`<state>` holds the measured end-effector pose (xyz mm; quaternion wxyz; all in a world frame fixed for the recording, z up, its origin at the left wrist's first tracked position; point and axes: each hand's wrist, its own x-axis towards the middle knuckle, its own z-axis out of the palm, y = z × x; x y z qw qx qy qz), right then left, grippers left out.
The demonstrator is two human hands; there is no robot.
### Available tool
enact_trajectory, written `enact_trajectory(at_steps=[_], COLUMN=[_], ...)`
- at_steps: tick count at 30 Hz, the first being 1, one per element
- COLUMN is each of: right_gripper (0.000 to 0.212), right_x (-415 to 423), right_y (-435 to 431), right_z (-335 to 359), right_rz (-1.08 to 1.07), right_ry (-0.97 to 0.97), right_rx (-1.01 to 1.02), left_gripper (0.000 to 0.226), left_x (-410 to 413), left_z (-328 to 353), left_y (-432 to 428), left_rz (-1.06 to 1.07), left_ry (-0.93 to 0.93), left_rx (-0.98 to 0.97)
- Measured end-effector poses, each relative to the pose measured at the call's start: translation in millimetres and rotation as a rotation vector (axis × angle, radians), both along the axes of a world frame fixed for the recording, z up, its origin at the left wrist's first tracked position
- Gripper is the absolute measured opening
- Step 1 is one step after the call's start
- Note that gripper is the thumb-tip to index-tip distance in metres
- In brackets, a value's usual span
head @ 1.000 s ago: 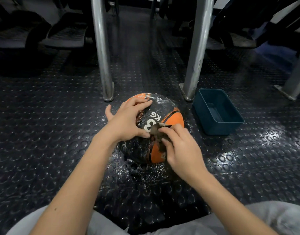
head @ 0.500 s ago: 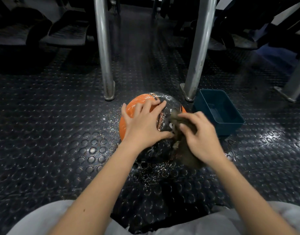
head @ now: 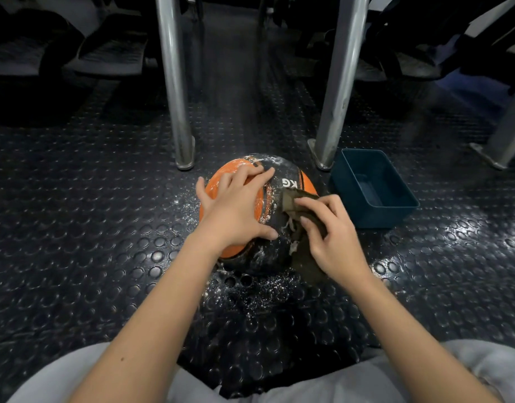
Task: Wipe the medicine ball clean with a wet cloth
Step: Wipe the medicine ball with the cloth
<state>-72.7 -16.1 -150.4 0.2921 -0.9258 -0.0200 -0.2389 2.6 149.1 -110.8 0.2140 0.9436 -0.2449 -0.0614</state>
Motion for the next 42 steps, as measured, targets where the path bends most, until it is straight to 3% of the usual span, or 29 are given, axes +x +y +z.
enact_trajectory(at_steps=[5,8,11,14,20,25,31,37,42], right_gripper=[0.028,0.027,0.030,0.028,0.028,0.027,0.026,0.028,0.027], right_x=[5,3,-5,-1,9,-9,16,-7,17], right_y=[-28,-1,22,8,1,21,-9,24,-15], right_z=[0,6,-5,-6,-9,-12,-13,-12,-11], right_rz=[-0.358,-0.174,-0.018,-0.002,-0.170,0.038,-0.214,-0.028,-0.285], right_ry=[0.109,-0.016,-0.023,-0.020,0.024,-0.018,0.057,-0.004,0.144], right_rx=[0.076,0.051,-0.060,-0.088,0.117,-0.084,0.039,-0.102,0.105], left_gripper=[0.106,0.105,0.092,0.086,0.111,0.109,0.110,0.110,0.111], left_x=[1,0,-4,-7,-10,-2,0,0,-1], left_z=[0,-2,-5,-5,-7,-6,-5,-4,-4], left_y=[2,3,2,1,-8,1,5,4,3], left_rz=[0.010,0.024,-0.013,-0.091,-0.067,-0.006,-0.007,-0.025,-0.050], left_ry=[0.025,0.013,-0.076,-0.103,-0.185,-0.137,-0.064,-0.048,-0.027], left_rx=[-0.022,-0.020,-0.042,0.034,0.159,0.137,0.060,0.068,0.046])
